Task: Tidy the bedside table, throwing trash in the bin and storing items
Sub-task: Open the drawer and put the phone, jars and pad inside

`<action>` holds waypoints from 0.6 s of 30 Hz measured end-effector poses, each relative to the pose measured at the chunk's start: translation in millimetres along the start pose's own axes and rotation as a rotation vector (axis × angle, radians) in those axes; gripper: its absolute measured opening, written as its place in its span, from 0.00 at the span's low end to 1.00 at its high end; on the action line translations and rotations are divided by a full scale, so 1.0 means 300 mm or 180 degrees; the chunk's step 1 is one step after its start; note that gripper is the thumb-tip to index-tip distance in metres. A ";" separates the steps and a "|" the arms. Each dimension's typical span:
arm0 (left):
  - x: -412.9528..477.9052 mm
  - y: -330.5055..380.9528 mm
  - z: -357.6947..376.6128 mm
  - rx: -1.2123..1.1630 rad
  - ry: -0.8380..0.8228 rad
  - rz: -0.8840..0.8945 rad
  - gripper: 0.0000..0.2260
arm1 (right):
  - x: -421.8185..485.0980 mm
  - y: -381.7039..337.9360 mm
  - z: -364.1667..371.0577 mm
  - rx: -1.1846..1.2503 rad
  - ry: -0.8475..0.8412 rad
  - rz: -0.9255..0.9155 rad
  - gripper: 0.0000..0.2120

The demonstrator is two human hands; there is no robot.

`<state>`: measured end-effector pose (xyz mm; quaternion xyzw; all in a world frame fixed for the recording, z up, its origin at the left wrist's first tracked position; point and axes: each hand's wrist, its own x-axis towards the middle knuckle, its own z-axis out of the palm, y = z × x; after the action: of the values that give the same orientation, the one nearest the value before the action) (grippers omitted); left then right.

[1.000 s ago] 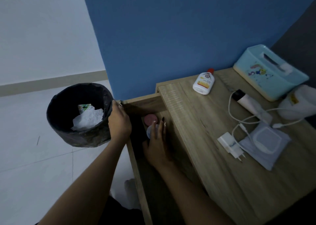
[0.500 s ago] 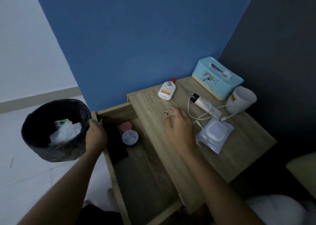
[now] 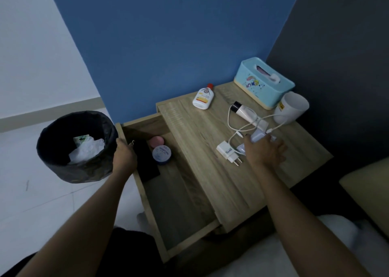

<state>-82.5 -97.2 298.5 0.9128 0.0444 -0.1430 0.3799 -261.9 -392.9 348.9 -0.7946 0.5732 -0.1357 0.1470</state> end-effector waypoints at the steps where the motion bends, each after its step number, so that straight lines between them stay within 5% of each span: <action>1: 0.001 0.002 -0.002 -0.0006 -0.0025 -0.0024 0.20 | 0.001 0.000 0.003 -0.0005 -0.0042 0.0021 0.34; 8: 0.015 -0.003 0.001 -0.0053 -0.0136 -0.0103 0.22 | 0.036 0.025 -0.027 -0.0211 -0.0319 -0.0117 0.26; 18: 0.030 -0.011 0.006 0.0028 -0.0224 -0.0105 0.27 | 0.020 0.044 -0.071 0.0193 -0.0202 -0.0081 0.34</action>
<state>-74.9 -96.4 292.4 0.9080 0.0454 -0.1813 0.3749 -279.9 -404.2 363.7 -0.8010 0.5536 -0.1296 0.1874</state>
